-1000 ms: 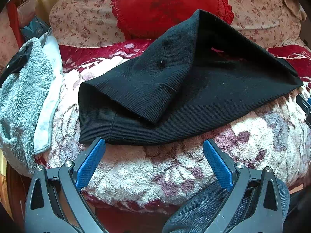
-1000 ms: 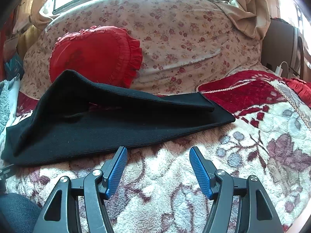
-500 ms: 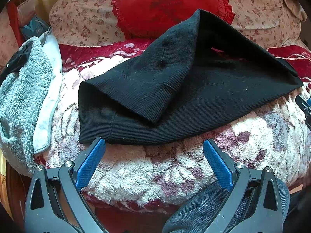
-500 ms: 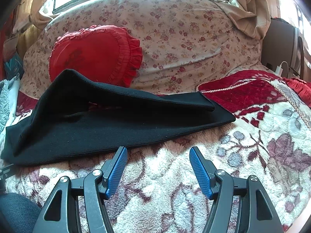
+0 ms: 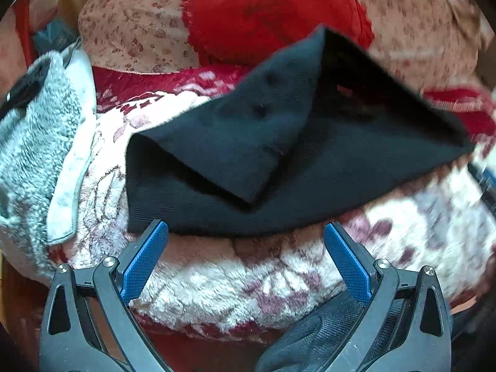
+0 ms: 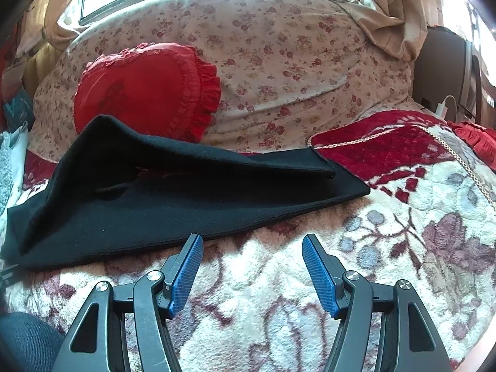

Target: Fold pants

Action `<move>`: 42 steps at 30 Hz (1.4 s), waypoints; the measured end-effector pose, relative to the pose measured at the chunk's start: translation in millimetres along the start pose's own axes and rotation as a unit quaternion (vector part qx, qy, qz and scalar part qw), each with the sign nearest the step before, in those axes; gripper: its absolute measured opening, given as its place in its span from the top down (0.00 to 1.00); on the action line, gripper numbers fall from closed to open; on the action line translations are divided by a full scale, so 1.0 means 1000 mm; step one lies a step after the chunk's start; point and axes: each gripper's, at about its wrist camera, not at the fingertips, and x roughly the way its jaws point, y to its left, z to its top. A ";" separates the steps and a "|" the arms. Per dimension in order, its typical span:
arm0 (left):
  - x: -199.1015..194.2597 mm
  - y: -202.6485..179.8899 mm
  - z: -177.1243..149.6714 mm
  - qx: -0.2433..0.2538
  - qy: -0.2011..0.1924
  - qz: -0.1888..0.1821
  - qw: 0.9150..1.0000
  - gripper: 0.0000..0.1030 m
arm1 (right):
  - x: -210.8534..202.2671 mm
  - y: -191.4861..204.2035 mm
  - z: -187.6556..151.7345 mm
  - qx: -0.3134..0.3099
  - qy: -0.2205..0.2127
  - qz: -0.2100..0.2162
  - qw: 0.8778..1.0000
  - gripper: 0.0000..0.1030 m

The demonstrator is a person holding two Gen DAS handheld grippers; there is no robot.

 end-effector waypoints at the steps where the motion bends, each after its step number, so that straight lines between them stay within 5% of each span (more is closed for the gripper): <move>1: -0.006 0.011 0.003 -0.012 -0.017 -0.007 1.000 0.02 | -0.001 -0.003 0.005 -0.004 -0.002 0.000 1.000 0.38; 4: -0.023 0.052 0.010 -0.035 -0.069 -0.027 0.997 0.02 | -0.010 -0.014 0.025 -0.018 -0.018 0.002 1.000 0.38; 7: -0.021 0.098 0.009 -0.091 -0.069 -0.075 0.991 0.02 | -0.010 -0.021 0.042 -0.064 -0.017 0.014 0.998 0.38; 10: 0.008 0.129 -0.004 -0.176 0.004 -0.160 0.971 0.02 | -0.002 -0.023 0.042 -0.099 -0.015 -0.006 0.995 0.38; 14: 0.040 0.138 -0.035 -0.287 0.062 -0.243 0.925 0.02 | 0.003 -0.018 0.031 -0.102 0.004 -0.018 0.995 0.38; 18: 0.042 0.124 -0.038 -0.276 0.040 -0.265 0.923 0.02 | -0.003 -0.012 0.026 -0.104 -0.004 0.001 0.995 0.38; 21: 0.044 0.126 -0.040 -0.313 0.040 -0.300 0.900 0.02 | 0.000 -0.015 0.024 -0.094 0.004 -0.003 0.996 0.38; 25: 0.055 0.136 -0.038 -0.384 0.037 -0.371 0.845 0.02 | 0.003 -0.022 0.025 -0.072 0.010 -0.012 0.997 0.38; 27: 0.055 0.139 -0.036 -0.397 0.029 -0.381 0.834 0.09 | 0.003 -0.023 0.025 -0.067 0.011 -0.013 0.998 0.38; 29: 0.050 0.138 -0.034 -0.394 0.015 -0.372 0.840 0.24 | 0.003 -0.023 0.024 -0.068 0.012 -0.016 0.997 0.38; 33: 0.054 0.137 -0.037 -0.377 0.041 -0.307 0.873 0.86 | 0.004 -0.030 0.026 -0.051 0.014 -0.016 0.998 0.38; 36: 0.061 0.135 -0.039 -0.360 0.048 -0.287 0.887 0.91 | 0.003 -0.053 0.031 0.008 0.010 -0.019 1.000 0.38; 39: 0.057 0.117 -0.026 -0.316 0.035 -0.253 0.914 0.91 | 0.001 -0.096 0.032 0.119 0.002 0.006 0.993 0.38; 42: 0.051 0.105 -0.016 -0.278 0.027 -0.219 0.935 0.91 | 0.005 -0.162 0.023 0.294 -0.017 0.077 0.953 0.38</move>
